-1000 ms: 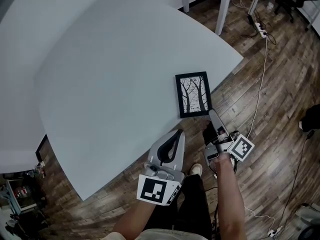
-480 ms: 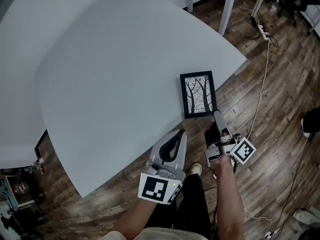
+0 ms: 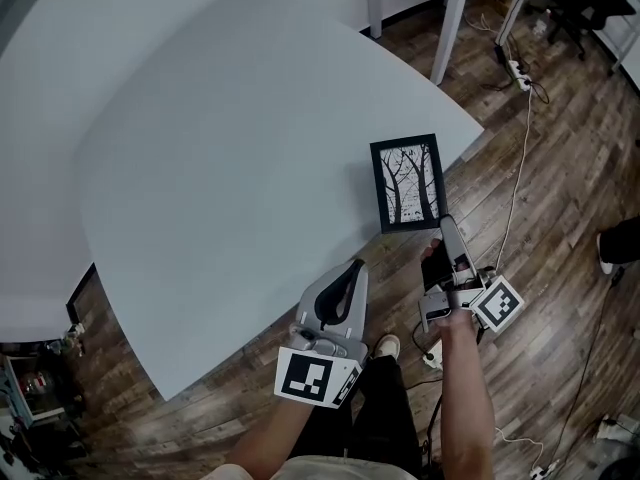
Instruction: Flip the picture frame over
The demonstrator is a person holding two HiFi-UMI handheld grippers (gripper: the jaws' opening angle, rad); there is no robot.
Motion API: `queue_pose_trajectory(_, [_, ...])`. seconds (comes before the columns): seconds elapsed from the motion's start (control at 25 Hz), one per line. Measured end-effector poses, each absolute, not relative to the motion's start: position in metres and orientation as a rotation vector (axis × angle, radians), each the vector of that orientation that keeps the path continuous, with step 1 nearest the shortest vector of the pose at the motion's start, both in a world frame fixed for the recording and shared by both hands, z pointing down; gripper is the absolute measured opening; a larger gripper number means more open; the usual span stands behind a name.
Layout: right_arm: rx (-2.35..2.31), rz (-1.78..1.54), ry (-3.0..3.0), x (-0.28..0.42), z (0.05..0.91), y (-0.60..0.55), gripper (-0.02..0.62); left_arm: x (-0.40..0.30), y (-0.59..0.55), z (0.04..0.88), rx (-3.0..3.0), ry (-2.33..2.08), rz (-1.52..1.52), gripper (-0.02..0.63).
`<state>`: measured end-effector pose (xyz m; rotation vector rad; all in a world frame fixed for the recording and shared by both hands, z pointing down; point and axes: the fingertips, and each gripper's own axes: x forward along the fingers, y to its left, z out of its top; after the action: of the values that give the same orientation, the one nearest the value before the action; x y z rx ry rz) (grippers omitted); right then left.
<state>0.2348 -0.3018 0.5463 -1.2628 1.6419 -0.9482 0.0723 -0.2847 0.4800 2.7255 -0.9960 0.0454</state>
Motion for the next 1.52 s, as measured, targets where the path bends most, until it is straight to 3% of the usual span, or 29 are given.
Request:
queue_pose_trajectory(0.28, [-1.415, -0.851, 1.742, 0.228, 0.515, -0.299, 0.087, 0.039, -0.280, 0.475, 2.735, -1.018, 0.023, 0.002])
queue_pose_trajectory(0.6, [-1.860, -0.575, 1.978, 0.263, 0.470, -0.302, 0.087, 0.062, -0.284, 0.463, 2.724, -1.051, 0.018, 0.002])
queue_pose_trajectory(0.92, [-2.391, 0.232, 2.516, 0.217, 0.454, -0.311, 0.087, 0.061, -0.281, 0.464, 2.713, -1.063, 0.019, 0.001])
queue_pose_trajectory(1.52, [-2.641, 1.423, 2.752, 0.191, 0.500, -0.319, 0.087, 0.055, -0.282, 0.472, 2.698, -1.087, 0.031, 0.002])
